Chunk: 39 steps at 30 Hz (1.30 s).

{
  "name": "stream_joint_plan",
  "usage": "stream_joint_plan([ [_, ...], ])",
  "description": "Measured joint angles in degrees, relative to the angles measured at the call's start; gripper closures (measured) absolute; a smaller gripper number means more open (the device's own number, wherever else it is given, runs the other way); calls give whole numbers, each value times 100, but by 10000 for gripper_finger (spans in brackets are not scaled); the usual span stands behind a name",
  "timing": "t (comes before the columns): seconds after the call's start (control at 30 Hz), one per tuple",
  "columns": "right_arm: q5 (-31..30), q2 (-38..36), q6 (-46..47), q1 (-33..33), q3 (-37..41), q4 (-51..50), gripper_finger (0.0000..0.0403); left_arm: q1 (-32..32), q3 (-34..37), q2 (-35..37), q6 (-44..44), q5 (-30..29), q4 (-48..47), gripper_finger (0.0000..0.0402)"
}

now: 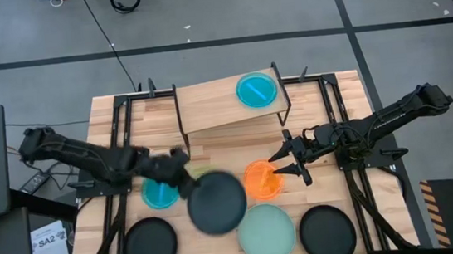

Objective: Place and stack plates onto a shelf
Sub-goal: Put the dark green plate on the shelf

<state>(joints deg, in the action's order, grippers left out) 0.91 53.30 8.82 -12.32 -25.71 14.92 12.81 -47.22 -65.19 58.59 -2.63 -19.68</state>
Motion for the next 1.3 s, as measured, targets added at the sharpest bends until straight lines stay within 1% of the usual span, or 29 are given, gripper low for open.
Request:
stream_joint_plan([
  [0.13, 0, 0, 0, 0, 2, 0, 204, -868, -2, 189, -253, -7, 0, 385],
  [0.27, 0, 0, 0, 0, 2, 2, 204, -1745, -2, 208, -456, 48, 81, 385],
  [0.47, 0, -2, 0, 0, 2, 2, 204, -2978, -2, 138, -739, 435, 411, 385],
  [0.63, 0, -2, 0, 0, 2, 2, 204, -3754, -2, 143, -742, 750, 934, 385],
  [0.77, 0, -2, 0, 0, 2, 2, 204, -4201, -4, 143, -742, 880, 1307, 385],
  [1.0, 0, 0, 0, 0, 2, 2, 204, -4792, -4, 143, -963, 830, 1349, 385],
  [1.13, 0, -2, 0, 0, 2, 2, 204, -4969, -4, 100, -1028, 743, 1364, 385],
  [1.3, 0, -1, -2, 0, 2, 2, 204, -5028, -6, -154, -1043, 728, 1368, 385],
])
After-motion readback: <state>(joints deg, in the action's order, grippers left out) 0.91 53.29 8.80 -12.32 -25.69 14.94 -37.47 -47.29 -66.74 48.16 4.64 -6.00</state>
